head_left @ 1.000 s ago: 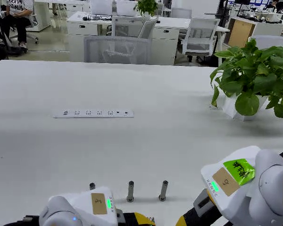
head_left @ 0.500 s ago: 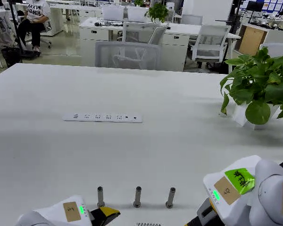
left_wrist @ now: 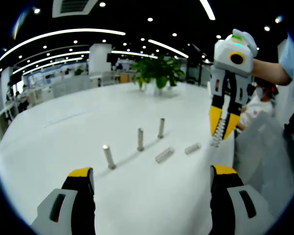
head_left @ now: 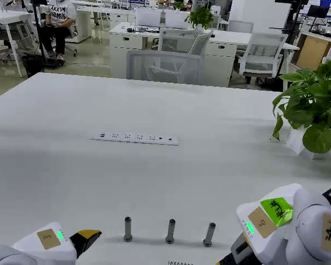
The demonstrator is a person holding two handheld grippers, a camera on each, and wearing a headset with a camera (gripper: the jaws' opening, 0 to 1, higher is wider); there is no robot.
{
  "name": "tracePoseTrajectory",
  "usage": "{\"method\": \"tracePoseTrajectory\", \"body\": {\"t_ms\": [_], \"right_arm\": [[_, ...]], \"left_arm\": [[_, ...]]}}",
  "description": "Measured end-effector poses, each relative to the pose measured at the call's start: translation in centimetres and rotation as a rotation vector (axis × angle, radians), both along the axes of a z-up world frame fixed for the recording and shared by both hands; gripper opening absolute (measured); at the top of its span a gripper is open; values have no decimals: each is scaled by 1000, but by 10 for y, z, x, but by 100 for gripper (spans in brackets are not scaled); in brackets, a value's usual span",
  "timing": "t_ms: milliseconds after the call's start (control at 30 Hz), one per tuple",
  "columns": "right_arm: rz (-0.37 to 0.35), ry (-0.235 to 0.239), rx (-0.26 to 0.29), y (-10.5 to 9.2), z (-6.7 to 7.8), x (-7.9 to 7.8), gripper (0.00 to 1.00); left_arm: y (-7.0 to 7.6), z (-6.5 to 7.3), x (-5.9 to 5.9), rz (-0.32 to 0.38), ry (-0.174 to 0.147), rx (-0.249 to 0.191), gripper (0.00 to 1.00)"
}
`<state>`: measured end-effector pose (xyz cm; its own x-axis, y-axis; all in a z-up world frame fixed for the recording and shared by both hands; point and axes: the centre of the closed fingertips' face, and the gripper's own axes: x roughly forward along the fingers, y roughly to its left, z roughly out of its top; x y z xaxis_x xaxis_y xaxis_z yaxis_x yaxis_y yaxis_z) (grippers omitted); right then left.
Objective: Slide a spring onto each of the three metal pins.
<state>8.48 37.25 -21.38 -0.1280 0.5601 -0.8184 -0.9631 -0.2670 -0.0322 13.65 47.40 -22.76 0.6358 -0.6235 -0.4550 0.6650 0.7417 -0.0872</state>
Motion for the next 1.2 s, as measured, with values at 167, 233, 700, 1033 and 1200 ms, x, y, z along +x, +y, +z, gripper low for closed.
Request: {"method": "tracePoseTrajectory", "body": {"t_ms": [167,233,700,1033,1200], "right_arm": [[9,-10,-19,5,-3,5,12],[4,-15,-22,7,-3,10,12],[31,-73,-64,39,14,48,12],[85,-111,-105,66,21,73,12],[112,-126,-128,75,22,86,12]], "left_arm": [[7,0,-2,3,-9,23,100],[9,-1,-2,8,-7,27,100],[16,-1,-1,4,-13,32,100],[20,-1,1,-12,-14,27,100],[21,-4,2,-16,-14,28,100]]}}
